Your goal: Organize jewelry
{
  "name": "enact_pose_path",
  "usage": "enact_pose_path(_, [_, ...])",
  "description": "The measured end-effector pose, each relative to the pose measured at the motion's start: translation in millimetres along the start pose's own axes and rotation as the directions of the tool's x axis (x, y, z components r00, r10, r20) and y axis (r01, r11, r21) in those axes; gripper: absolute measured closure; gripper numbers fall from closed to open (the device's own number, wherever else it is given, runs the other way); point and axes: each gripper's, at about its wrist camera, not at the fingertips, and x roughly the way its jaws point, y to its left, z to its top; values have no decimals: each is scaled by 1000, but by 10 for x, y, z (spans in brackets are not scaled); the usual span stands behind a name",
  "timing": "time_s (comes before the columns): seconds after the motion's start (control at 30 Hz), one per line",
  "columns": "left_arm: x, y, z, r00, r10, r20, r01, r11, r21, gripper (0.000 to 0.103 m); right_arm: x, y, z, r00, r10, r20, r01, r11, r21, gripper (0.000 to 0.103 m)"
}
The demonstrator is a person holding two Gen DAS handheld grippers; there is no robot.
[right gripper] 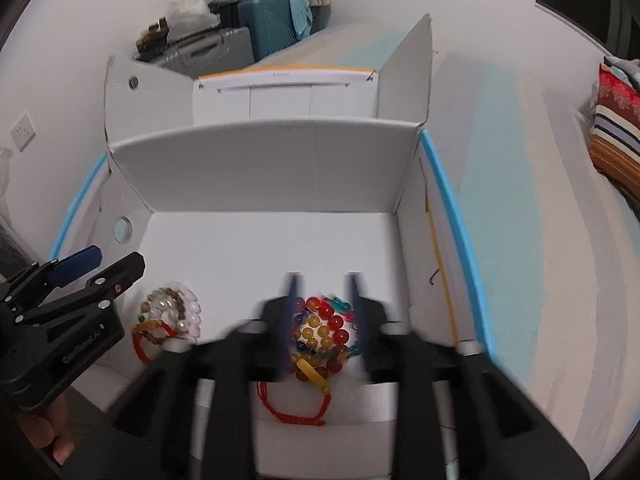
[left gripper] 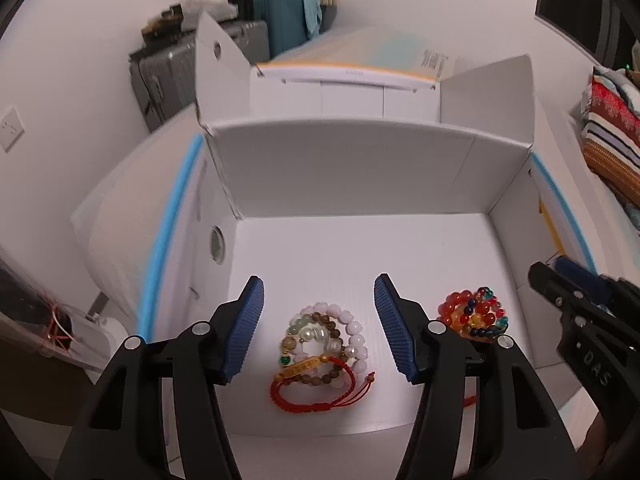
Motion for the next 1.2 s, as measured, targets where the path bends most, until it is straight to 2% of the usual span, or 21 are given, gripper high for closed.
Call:
enact_pose_path(0.03, [-62,4,-4,1000,-3,13,3,1000,-2,34,-67,-19,1,1000,-6,19,6,1000,7,48])
enact_pose_path(0.1, [-225,5,-35,999,-6,53,6,1000,-3,26,-221,-64,-12,998,-18,54,17,1000,17,39])
enact_pose_path(0.17, [-359,3,-80,997,-1,83,1,1000,-2,19,-362,-108,-48,996,-18,87,16,999,29,24])
enact_pose_path(0.3, [-658,4,-231,989,-11,149,11,1000,-1,6,-584,-166,-162,992,-28,126,24,999,37,15])
enact_pose_path(0.43, [-789,2,-418,984,-28,175,27,1000,4,6,-752,-230,-346,986,-46,158,37,998,58,8])
enact_pose_path(0.77, [-787,-10,-877,983,-48,178,49,999,-3,6,-787,-201,-813,985,-69,159,63,997,43,8])
enact_pose_path(0.9, [-714,-17,-934,988,-37,153,37,999,0,6,-746,-180,-887,987,-66,149,61,997,41,8])
enact_pose_path(1.2, [-706,-22,-966,987,-27,161,26,1000,5,6,-706,-164,-915,988,-62,139,56,998,41,8])
